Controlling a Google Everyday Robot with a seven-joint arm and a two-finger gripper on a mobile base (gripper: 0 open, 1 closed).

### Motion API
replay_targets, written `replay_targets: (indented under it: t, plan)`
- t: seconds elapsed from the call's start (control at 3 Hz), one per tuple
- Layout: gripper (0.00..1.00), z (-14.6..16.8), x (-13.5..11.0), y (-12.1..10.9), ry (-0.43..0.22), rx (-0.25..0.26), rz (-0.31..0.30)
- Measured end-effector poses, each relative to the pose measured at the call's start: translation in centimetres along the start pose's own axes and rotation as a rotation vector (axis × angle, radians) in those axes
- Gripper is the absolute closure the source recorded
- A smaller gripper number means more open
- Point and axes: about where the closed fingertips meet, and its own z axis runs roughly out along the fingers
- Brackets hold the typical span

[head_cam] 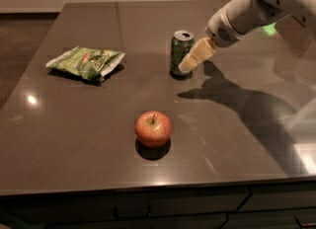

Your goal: Knock green can over

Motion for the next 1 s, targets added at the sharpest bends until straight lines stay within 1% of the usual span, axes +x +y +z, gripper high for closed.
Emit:
replay_targets:
  t: [0.33,0.67,1.0]
  plan:
    - [0.00,1.5,-1.2,0.3,-0.033,-0.020,-0.002]
    - [0.14,2.3,-2.2,0.6,-0.062,-0.038,-0.010]
    - [0.38,2.5,-2.7,0.9,-0.087,-0.057,-0.019]
